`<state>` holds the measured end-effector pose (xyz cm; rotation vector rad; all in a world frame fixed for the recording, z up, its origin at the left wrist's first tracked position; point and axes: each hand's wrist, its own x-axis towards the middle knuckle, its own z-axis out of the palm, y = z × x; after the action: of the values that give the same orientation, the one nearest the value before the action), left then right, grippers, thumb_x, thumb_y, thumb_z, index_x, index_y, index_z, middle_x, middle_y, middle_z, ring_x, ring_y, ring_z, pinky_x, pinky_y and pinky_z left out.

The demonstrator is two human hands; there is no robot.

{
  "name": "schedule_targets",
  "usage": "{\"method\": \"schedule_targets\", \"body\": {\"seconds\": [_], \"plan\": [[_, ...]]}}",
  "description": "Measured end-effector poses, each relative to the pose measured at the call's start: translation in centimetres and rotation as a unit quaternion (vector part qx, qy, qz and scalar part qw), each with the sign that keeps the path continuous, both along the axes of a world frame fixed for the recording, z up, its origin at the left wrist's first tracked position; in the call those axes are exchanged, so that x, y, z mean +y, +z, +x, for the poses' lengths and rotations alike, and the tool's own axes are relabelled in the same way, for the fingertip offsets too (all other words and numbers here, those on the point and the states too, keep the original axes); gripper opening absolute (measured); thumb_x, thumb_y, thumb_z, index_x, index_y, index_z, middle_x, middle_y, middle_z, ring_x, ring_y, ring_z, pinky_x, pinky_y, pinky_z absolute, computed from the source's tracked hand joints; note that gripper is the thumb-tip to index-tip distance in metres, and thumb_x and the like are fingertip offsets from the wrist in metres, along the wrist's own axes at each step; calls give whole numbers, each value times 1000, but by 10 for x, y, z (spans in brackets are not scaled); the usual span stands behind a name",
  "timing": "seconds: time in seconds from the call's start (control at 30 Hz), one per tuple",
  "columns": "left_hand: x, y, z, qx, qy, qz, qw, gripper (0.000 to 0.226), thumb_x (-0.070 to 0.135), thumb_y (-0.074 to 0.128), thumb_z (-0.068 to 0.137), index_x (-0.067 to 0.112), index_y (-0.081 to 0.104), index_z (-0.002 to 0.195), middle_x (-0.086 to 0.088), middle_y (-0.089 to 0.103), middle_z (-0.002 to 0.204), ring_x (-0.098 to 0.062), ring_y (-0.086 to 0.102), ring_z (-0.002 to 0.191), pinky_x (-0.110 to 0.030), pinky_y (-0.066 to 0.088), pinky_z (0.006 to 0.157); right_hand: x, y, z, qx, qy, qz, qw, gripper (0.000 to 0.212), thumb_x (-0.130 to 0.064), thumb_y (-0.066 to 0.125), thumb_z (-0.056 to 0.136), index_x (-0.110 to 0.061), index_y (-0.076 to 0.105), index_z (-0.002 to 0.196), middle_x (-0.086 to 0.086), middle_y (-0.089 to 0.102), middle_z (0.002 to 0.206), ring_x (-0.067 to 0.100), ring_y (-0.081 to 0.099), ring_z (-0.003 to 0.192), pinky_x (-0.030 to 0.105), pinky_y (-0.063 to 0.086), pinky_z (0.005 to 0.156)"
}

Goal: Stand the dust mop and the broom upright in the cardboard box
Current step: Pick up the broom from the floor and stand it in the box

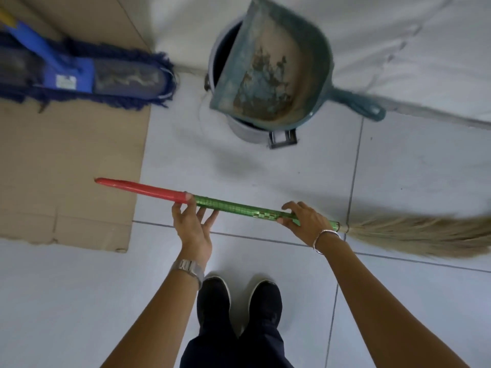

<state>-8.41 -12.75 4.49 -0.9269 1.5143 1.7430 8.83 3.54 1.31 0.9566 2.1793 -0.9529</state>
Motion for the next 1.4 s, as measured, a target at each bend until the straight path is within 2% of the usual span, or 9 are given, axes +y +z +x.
{"method": "schedule_targets", "body": {"seconds": [0.1, 0.23, 0.4, 0.57, 0.7, 0.8, 0.93, 1.1, 1.4], "plan": [[12, 66, -13, 85, -46, 17, 995, 10, 26, 54, 92, 26, 53, 101, 3, 57, 105, -17, 61, 100, -36, 60, 70, 13, 51, -10, 18, -20, -27, 999, 34, -46, 48, 87, -26, 54, 115, 2, 49, 94, 28, 57, 91, 40, 49, 78], [36, 160, -36, 171, -72, 20, 982, 16, 26, 57, 91, 20, 52, 105, 2, 58, 99, -22, 65, 98, -33, 61, 67, 27, 132, -29, 50, -54, -35, 997, 32, -45, 51, 86, -25, 57, 110, -1, 48, 91, 24, 54, 87, 35, 45, 77], [64, 298, -53, 261, -109, 58, 957, 9, 22, 61, 89, 24, 54, 94, 2, 55, 99, -22, 65, 95, -37, 61, 70, 33, 252, -46, 109, -111, -22, 988, 27, -40, 55, 86, -22, 59, 107, 7, 59, 96, 19, 53, 83, 28, 41, 75], [72, 443, -66, 340, -179, 117, 916, 13, 14, 59, 89, 27, 58, 88, -12, 50, 105, -23, 59, 89, -38, 62, 67, 24, 377, -56, 177, -151, -27, 972, 27, -37, 57, 86, -20, 60, 106, 10, 64, 102, 19, 55, 86, 29, 44, 79], [64, 548, -73, 394, -195, 142, 887, 13, 15, 62, 87, 28, 60, 86, -1, 56, 92, -19, 64, 80, -24, 58, 55, 10, 475, -67, 238, -154, -34, 958, 23, -31, 60, 85, -16, 62, 101, 5, 65, 90, 27, 63, 90, 30, 49, 77], [53, 612, -71, 436, -202, 150, 864, 9, 16, 62, 87, 23, 58, 91, 2, 56, 91, -15, 66, 80, -25, 58, 57, -3, 536, -72, 261, -119, -10, 958, 23, -29, 58, 87, -11, 61, 101, 10, 66, 92, 27, 61, 87, 35, 50, 79], [37, 680, -80, 475, -214, 166, 837, 9, 19, 63, 86, 24, 58, 92, 3, 54, 90, -20, 66, 81, -30, 60, 57, -21, 598, -83, 323, -142, -17, 936, 12, -32, 58, 86, -20, 58, 88, 1, 61, 84, 14, 55, 74, 8, 41, 60], [1, 739, -106, 519, -219, 171, 809, 12, 21, 63, 87, 22, 59, 97, 3, 55, 89, -21, 67, 82, -35, 61, 62, -53, 648, -116, 372, -152, -30, 915, 13, -33, 58, 86, -21, 54, 85, 3, 63, 89, 20, 59, 82, 28, 45, 73], [-106, 803, -180, 564, -263, 209, 754, 17, 17, 62, 88, 20, 59, 104, 1, 56, 93, -30, 66, 99, -38, 62, 68, -157, 691, -208, 453, -173, -28, 874, 13, -23, 62, 85, -17, 57, 95, 7, 65, 90, 22, 61, 84, 34, 51, 78]]}}
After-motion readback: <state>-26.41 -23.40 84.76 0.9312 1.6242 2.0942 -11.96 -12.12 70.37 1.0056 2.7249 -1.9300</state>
